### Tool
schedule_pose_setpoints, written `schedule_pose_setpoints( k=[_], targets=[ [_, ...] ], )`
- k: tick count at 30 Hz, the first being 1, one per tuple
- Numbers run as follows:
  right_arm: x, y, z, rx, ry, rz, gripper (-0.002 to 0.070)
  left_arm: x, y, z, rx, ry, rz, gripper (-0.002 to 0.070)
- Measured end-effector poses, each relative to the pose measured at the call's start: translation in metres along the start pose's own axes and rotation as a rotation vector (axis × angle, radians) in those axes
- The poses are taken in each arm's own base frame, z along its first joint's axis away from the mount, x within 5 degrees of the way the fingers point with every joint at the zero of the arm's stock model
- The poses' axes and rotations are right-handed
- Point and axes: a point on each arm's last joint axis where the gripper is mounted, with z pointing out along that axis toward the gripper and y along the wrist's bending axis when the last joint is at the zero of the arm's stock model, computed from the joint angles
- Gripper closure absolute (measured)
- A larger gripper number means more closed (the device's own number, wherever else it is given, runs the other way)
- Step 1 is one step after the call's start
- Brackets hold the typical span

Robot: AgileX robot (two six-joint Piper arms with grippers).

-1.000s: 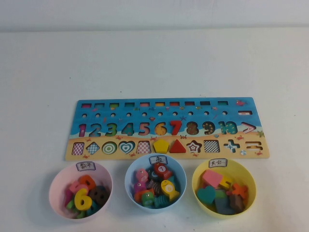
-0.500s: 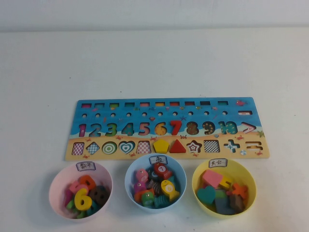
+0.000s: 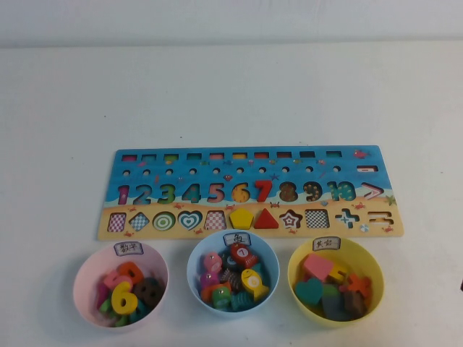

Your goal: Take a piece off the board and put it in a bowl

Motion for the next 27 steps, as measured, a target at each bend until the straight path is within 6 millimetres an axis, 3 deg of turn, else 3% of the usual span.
schedule_pose_setpoints(
  k=[6, 13, 21, 27],
  targets=[
    [-0.046, 0.006, 0.031, 0.102, 0.287, -0.039, 0.0694, 0.000, 0.000, 0.000, 0.000, 0.000, 0.000, 0.0678],
    [-0.094, 0.017, 0.081, 0.163, 0.447, -0.100, 0.0694, 0.000, 0.000, 0.000, 0.000, 0.000, 0.000, 0.0678],
    [-0.115, 0.062, 0.144, 0.232, 0.531, -0.238, 0.0694, 0.000, 0.000, 0.000, 0.000, 0.000, 0.000, 0.0678],
    [-0.119, 0.097, 0.193, 0.217, 0.596, -0.289, 0.0694, 0.000, 0.000, 0.000, 0.000, 0.000, 0.000, 0.0678]
  ],
)
